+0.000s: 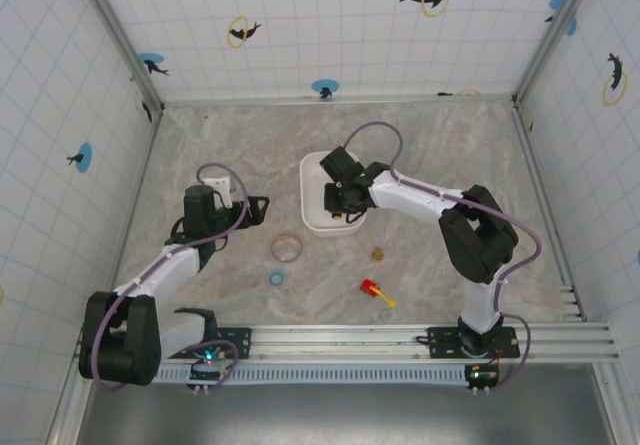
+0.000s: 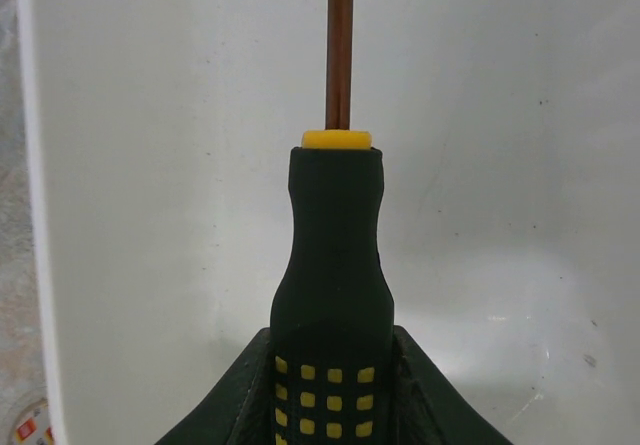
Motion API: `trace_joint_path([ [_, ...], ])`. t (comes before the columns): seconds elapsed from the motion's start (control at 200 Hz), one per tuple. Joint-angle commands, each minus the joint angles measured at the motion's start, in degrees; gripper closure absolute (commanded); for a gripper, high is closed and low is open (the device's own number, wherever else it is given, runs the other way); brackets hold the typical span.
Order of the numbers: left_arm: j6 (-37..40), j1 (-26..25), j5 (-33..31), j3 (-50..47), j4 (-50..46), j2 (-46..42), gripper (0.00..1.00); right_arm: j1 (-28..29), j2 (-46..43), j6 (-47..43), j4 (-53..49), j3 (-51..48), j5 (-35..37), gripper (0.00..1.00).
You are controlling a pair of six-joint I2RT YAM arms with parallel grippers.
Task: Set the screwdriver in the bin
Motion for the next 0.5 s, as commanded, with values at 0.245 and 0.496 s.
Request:
trace_joint_path([
  [0.245, 0.22, -0.34, -0.33, -0.61, 1.54, 1.02, 0.03, 0.16, 3.52, 0.75, -1.06, 2.76, 1.68, 1.0],
  [0.496, 0.26, -0.34, -0.19, -0.5, 1.49, 0.93, 0.03, 0.14, 5.7, 0.67, -1.59, 3.34, 1.72, 1.0],
])
